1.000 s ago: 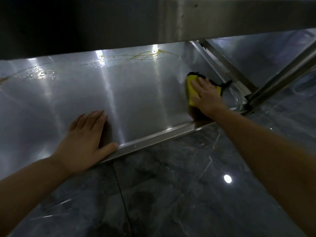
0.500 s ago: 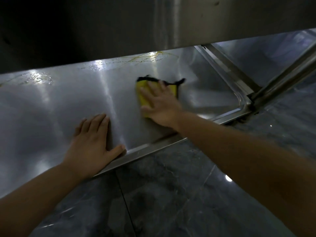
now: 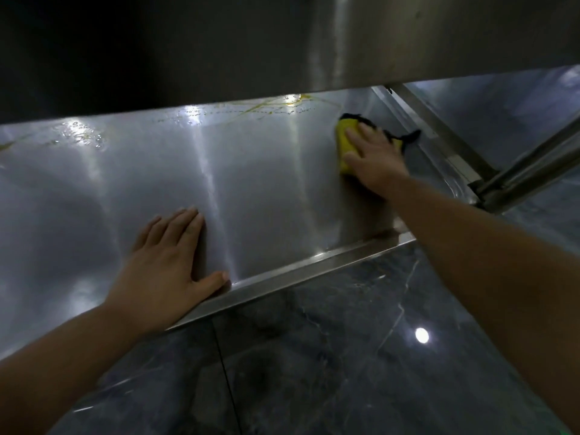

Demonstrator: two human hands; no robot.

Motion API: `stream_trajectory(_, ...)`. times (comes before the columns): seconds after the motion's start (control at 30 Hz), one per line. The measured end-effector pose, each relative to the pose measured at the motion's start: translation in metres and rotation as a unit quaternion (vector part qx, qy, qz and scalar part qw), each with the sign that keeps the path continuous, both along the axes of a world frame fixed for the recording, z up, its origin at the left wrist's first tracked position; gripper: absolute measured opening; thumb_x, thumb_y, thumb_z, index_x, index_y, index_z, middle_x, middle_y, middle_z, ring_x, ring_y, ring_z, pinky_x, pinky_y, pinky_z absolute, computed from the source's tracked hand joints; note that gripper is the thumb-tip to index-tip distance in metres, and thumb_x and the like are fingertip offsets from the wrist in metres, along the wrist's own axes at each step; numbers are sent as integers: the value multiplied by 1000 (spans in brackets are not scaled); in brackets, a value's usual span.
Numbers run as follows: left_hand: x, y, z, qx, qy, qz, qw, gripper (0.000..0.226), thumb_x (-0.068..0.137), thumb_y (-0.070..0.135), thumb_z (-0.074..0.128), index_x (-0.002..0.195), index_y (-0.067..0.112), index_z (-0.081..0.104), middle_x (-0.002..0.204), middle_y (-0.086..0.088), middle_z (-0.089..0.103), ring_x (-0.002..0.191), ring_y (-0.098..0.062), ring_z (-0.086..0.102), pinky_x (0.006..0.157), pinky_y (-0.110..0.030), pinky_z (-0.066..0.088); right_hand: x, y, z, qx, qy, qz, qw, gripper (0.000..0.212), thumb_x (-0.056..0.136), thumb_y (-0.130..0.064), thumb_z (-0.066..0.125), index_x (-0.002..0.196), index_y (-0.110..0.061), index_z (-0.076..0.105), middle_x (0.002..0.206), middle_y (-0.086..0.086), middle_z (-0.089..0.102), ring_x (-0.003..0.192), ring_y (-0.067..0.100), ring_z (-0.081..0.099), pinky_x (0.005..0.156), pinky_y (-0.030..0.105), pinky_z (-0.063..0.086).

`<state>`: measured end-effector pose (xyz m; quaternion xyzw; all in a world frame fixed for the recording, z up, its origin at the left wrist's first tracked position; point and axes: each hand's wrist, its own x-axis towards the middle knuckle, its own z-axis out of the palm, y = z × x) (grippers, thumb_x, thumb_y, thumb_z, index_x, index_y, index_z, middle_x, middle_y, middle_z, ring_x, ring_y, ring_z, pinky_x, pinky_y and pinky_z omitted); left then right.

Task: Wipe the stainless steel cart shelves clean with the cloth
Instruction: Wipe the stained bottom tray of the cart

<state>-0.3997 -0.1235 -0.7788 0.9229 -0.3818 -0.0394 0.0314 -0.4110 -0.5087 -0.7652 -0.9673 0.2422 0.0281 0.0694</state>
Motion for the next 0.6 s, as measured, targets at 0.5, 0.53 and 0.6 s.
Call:
stream_trajectory(0.5, 3, -3, -2, -47, -12, 9, 999, 100, 73, 77, 30, 143, 6, 36, 147, -12, 37, 133, -25, 27, 112, -34, 7, 56, 143, -4, 11, -26, 191, 981, 64, 92, -53, 40, 150, -40, 16, 161, -7, 4, 148, 25, -2, 116, 52, -1)
stream_trajectory(0.53, 4, -3, -2, -52, -14, 8, 998, 101, 72, 78, 28, 145, 8, 33, 149, -11, 34, 134, -23, 24, 113, -34, 7, 60, 163, -5, 24, -26, 225, 974, 65, 92, -54, 40, 150, -40, 16, 161, -8, 3, 148, 24, -3, 116, 53, -3)
stream_trajectory(0.6, 3, -2, -2, -49, -9, 9, 999, 106, 70, 84, 22, 148, 12, 24, 153, -8, 27, 136, -21, 18, 114, -34, 3, 66, 189, -8, 41, -27, 275, 960, 64, 92, -54, 39, 150, -41, 16, 161, -8, 3, 148, 22, -5, 116, 52, -5)
